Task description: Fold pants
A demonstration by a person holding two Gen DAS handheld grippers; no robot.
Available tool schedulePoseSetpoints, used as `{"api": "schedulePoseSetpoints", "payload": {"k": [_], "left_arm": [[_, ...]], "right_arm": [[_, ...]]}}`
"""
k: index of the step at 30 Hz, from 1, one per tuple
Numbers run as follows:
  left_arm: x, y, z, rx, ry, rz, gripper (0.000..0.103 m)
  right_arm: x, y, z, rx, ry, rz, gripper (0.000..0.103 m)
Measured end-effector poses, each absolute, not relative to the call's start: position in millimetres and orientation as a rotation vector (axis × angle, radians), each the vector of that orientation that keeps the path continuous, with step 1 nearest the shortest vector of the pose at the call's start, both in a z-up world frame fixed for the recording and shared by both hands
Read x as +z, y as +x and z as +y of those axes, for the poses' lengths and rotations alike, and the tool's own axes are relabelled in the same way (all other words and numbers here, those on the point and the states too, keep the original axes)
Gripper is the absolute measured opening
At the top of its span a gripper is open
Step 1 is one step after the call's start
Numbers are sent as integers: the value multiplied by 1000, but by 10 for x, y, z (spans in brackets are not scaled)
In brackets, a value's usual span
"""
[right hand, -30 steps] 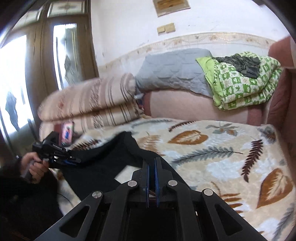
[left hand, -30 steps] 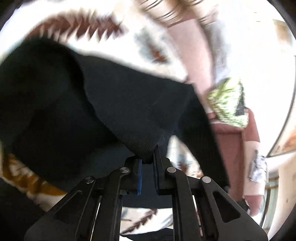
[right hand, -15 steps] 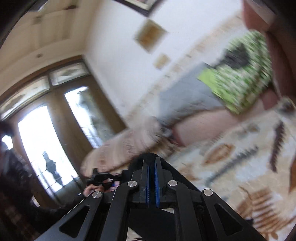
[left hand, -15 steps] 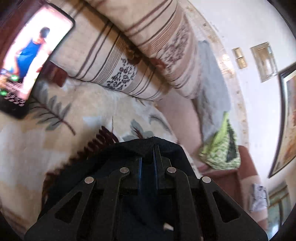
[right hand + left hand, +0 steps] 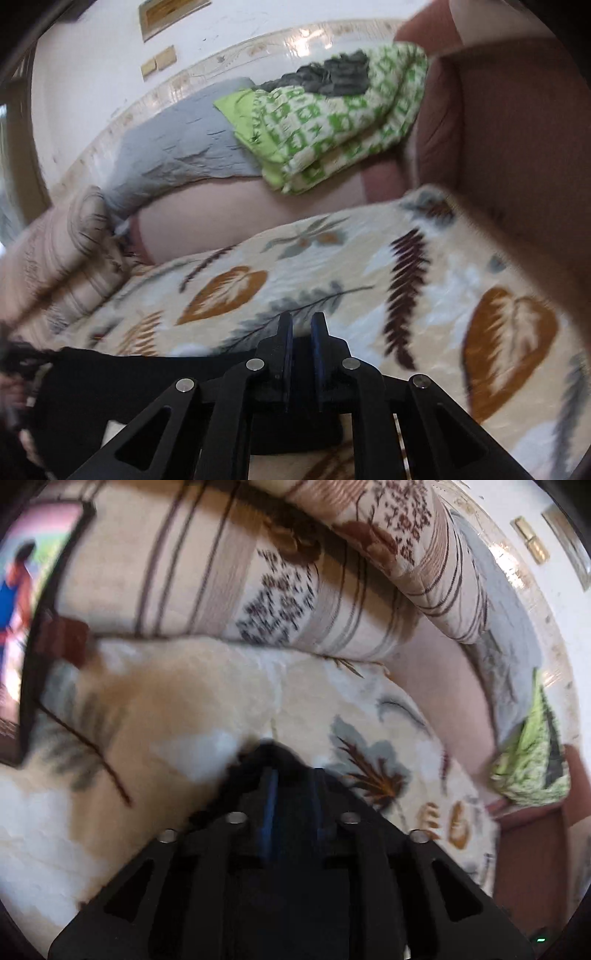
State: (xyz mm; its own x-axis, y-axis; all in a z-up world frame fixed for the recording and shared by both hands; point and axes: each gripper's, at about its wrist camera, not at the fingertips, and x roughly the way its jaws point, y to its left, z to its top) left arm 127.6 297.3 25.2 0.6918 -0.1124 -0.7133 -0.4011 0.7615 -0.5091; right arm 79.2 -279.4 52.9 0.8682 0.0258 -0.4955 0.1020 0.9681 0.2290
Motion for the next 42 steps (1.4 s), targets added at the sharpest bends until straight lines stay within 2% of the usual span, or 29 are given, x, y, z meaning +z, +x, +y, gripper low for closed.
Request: {"api": "schedulePoseSetpoints", "payload": {"k": [1,7,10,12,14,17,22,23,24,26,32,34,39,42], "left_arm": [[257,1260,2986,190,-698,804,34],[324,1154,2879,211,-622,815,36],[393,1229,2558,135,-466,841,36],[379,1274,2250,72,-301,881,45],[232,1326,1946,57,-133,964,46],[-50,1416,1798,77,-40,1085,47],[-37,1403,1887,78,-95,1062,51],[-35,1403,1907,77,-97,1059,52],[-34,1400,1899,75,-91,1056,55],[-46,1379,1859,76,-58,1041,60],[-48,1378,1774,89,-35,1020,65],[-54,1384,1782,86,-41,1021,66],[-61,1388,1771,88,-39,1022,68],[-62,1387,1779,85,-46,1021,68]], "right_arm": [[549,791,-2786,-60,234,515,9],[509,755,-2730,162,287,511,9],[261,920,-2662,128,258,679,9],[-50,1038,-2782,9,267,866,10],[-229,1053,-2919,-18,334,941,10],[-109,975,-2959,-49,287,896,11],[297,710,-2611,49,97,725,13],[343,662,-2519,87,68,698,18],[372,629,-2404,117,30,679,31],[337,690,-2289,127,-14,689,45],[-228,1025,-2328,19,27,973,48],[-190,977,-2379,29,62,945,56],[-262,943,-2281,62,29,950,83],[-288,951,-2167,47,-32,962,87]]}}
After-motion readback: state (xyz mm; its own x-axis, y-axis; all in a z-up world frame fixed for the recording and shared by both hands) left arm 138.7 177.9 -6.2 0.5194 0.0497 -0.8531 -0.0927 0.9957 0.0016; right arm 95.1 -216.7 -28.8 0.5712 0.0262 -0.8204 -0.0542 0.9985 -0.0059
